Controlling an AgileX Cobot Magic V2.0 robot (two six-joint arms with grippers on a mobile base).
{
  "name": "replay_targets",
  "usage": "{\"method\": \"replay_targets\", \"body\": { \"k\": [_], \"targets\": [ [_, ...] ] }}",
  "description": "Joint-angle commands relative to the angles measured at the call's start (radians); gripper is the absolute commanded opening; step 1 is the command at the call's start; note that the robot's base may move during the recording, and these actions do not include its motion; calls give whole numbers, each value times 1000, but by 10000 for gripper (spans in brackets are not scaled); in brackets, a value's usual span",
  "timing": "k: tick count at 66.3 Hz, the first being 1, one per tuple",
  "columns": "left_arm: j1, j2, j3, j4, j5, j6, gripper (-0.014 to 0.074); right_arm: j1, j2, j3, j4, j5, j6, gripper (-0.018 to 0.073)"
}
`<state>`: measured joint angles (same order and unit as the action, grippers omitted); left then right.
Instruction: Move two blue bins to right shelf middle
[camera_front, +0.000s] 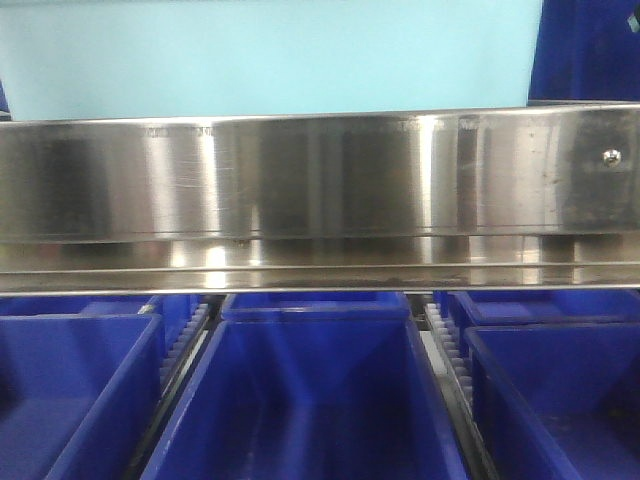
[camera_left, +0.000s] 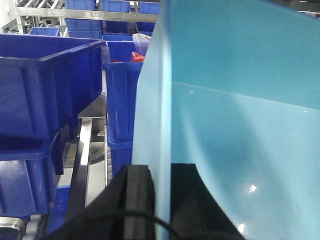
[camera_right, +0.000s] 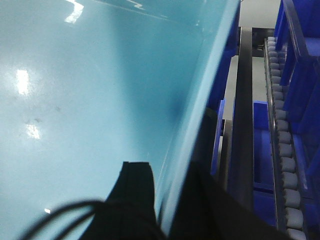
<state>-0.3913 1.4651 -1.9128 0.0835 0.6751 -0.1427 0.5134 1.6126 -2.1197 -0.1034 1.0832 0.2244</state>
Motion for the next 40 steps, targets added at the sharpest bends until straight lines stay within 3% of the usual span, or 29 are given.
{"method": "replay_targets", "body": {
  "k": [1, 29, 40],
  "targets": [
    [-10, -12, -15, -70, -75, -19, -111, 8, -7, -6, 43, -44, -32, -151],
    [-10, -12, -15, -70, -75, -19, -111, 8, -7, -6, 47, -47, -32, -151],
    [-10, -12, -15, -106, 46, -19, -111, 8, -7, -6, 37, 11, -32, -151]
  ]
}}
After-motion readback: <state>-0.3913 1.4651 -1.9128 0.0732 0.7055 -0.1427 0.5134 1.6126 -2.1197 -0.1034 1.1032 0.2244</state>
